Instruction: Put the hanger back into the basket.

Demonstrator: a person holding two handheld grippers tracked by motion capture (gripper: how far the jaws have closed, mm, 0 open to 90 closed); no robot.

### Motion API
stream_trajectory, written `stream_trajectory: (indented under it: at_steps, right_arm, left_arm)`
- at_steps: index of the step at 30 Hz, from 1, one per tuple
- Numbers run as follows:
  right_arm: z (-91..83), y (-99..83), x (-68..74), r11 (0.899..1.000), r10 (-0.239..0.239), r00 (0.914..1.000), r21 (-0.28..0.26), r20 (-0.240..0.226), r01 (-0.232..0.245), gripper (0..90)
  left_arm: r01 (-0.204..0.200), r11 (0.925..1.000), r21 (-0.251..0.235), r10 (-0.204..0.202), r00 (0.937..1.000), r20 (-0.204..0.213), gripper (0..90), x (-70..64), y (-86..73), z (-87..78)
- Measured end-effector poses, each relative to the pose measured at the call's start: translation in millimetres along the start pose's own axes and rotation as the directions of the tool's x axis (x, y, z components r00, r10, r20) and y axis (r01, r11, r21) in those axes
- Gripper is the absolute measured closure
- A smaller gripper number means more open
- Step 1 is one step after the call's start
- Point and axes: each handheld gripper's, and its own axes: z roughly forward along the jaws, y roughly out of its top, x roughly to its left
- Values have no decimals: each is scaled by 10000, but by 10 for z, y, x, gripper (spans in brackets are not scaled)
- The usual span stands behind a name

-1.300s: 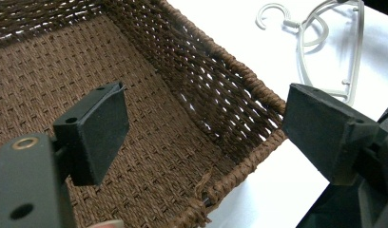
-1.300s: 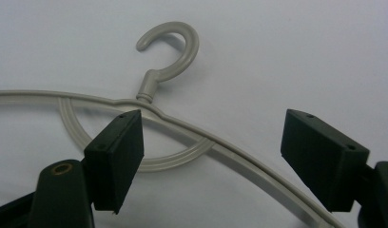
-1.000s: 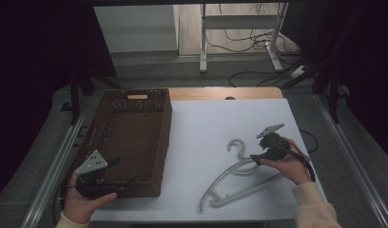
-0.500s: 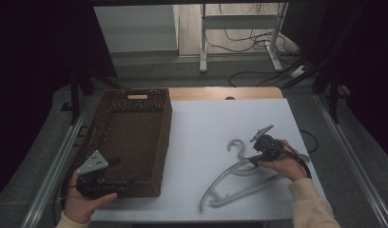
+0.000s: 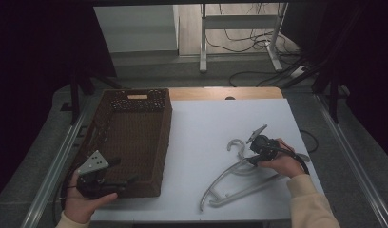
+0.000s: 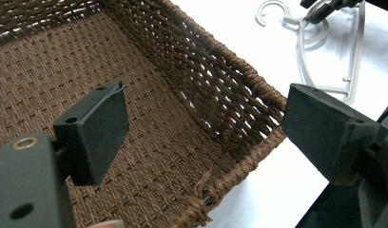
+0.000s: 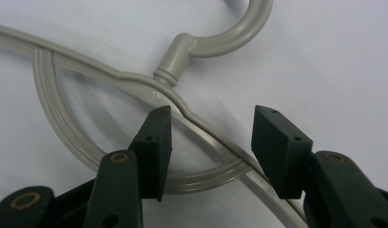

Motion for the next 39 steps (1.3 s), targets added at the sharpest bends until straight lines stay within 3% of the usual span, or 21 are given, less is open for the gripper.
stream_trajectory:
  at_steps: [4,11,20,21,29,32,33,34,37,39]
  right_arm:
    - [5,-14,-11,9998,-82,9999,161,-79,83,463]
    - [98,-5,-7,9976,-419,9986,563,311,401,494]
    - [102,-10,-17,9926,-1159,9933,375,2,1158,563]
    - [101,-14,-15,9892,-1437,9896,297,-7,1436,577]
    - [99,-22,-11,9747,-2233,9747,117,-58,2233,614]
    - [99,-11,-10,9606,-2772,9607,162,-145,2774,638]
    - [99,-11,-10,9606,-2772,9607,162,-145,2774,638]
    - [100,-8,-11,9533,-3017,9533,128,-101,3018,649]
    - [101,-10,-8,9466,-3223,9466,88,-32,3223,662]
    - [100,-10,-3,9355,-3534,9355,61,40,3533,677]
  left_arm:
    - [3,10000,10,-3,10000,1,163,3,-4,4]
    - [-15,10000,-1,15,10000,-15,163,2,-5,-1]
    - [-45,10000,32,45,10000,-8,163,-4,-7,8]
    - [-45,10000,34,45,10000,-10,162,-5,-7,8]
    - [-50,10000,47,50,10000,-28,163,-2,-10,13]
    - [-46,10000,49,46,10000,-39,163,-1,-11,13]
    - [-45,10000,45,46,10000,-45,163,-1,-11,12]
    - [-46,10000,38,46,10000,-49,162,-1,-11,10]
    - [-51,10000,39,51,10000,-54,163,-1,-12,9]
    - [-54,10000,44,54,10000,-58,163,-1,-13,10]
